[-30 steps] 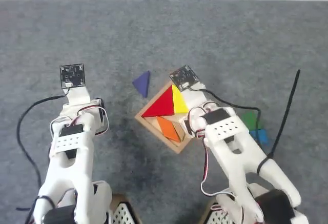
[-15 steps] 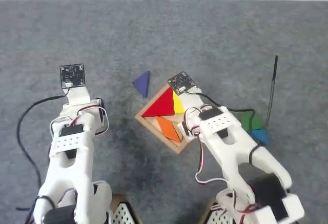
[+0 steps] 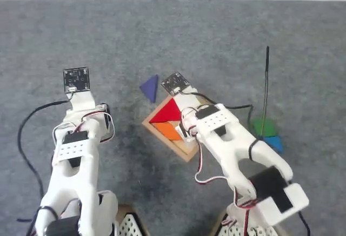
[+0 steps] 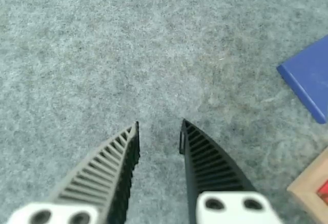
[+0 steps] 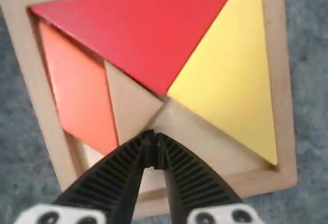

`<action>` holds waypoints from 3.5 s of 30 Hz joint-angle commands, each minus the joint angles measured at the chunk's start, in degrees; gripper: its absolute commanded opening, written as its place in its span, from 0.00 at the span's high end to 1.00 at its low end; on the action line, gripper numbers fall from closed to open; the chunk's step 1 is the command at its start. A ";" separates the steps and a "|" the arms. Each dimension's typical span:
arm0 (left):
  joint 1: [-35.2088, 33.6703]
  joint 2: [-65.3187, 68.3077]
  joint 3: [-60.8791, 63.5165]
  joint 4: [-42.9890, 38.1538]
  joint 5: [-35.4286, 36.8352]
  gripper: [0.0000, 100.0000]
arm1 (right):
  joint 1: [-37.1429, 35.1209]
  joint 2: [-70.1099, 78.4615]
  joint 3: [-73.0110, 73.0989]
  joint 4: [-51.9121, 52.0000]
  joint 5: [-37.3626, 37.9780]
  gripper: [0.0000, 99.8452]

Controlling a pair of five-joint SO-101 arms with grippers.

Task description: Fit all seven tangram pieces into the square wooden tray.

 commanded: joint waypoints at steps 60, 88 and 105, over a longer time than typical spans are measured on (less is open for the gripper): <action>0.53 0.09 -0.57 -1.41 -0.44 0.88 | -6.29 -7.78 0.88 2.15 -0.53 0.97; 0.44 0.09 -0.48 -1.41 -0.44 0.88 | 3.03 -11.74 5.45 4.97 -39.91 0.72; 0.44 0.09 -0.48 -1.41 -0.44 0.88 | 12.26 -6.55 3.52 0.84 -21.19 0.92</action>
